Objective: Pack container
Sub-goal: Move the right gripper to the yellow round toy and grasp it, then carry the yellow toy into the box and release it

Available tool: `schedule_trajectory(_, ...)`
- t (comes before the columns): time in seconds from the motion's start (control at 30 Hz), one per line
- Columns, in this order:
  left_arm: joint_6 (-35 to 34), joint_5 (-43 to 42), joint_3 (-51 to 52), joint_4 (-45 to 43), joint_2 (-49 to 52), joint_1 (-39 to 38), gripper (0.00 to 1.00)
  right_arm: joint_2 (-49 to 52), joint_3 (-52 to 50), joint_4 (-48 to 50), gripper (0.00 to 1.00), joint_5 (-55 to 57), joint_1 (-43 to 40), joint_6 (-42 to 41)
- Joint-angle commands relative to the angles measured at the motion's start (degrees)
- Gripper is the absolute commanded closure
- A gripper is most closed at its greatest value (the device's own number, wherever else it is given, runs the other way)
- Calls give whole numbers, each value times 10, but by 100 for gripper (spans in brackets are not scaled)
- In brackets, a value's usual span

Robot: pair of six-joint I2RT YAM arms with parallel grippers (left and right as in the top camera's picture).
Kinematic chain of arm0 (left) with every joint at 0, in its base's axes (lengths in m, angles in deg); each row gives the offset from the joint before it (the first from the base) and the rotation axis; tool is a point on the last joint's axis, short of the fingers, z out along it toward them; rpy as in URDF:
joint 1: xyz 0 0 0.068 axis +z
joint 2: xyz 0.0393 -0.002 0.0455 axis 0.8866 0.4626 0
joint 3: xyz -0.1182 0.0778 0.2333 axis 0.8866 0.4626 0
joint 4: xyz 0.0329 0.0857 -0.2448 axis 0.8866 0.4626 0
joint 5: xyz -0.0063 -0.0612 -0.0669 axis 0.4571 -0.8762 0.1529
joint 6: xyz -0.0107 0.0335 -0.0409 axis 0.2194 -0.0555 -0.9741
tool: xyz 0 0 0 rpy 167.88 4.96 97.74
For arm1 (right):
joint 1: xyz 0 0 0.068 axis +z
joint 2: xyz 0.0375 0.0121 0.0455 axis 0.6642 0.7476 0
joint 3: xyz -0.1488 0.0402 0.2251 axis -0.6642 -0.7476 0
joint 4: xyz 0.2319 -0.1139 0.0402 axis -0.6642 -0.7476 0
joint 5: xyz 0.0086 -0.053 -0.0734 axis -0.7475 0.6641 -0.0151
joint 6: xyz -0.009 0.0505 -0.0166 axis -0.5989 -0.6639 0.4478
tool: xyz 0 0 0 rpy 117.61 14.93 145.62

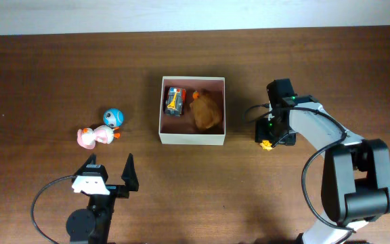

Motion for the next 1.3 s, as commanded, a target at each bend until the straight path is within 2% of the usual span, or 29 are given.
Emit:
schedule_trajectory(0.0, 9, 3, 4, -1, -3, -2, 0, 12, -9, 6, 36, -1, -1, 4)
schedule_trajectory(0.17, 9, 3, 4, -1, -3, -2, 0, 13, -9, 15, 49, -1, -1, 4)
schedule_trajectory(0.33, 9, 3, 4, -1, -3, -2, 0, 13, -9, 18, 55, -1, -1, 4)
schedule_trajectory(0.67, 9, 3, 4, -1, -3, -2, 0, 4, 20, -16, 57, -15, -1, 6)
schedule_trajectory(0.87, 9, 3, 4, -1, -3, -2, 0, -12, 108, -104, 57, -60, -1, 42)
schedule_trajectory(1.03, 9, 3, 4, -1, -3, -2, 0, -15, 228, -185, 56, -144, 6, 84)
schedule_trajectory(1.27, 9, 3, 4, -1, -3, -2, 0, -15, 301, -161, 56, -186, 55, 101)
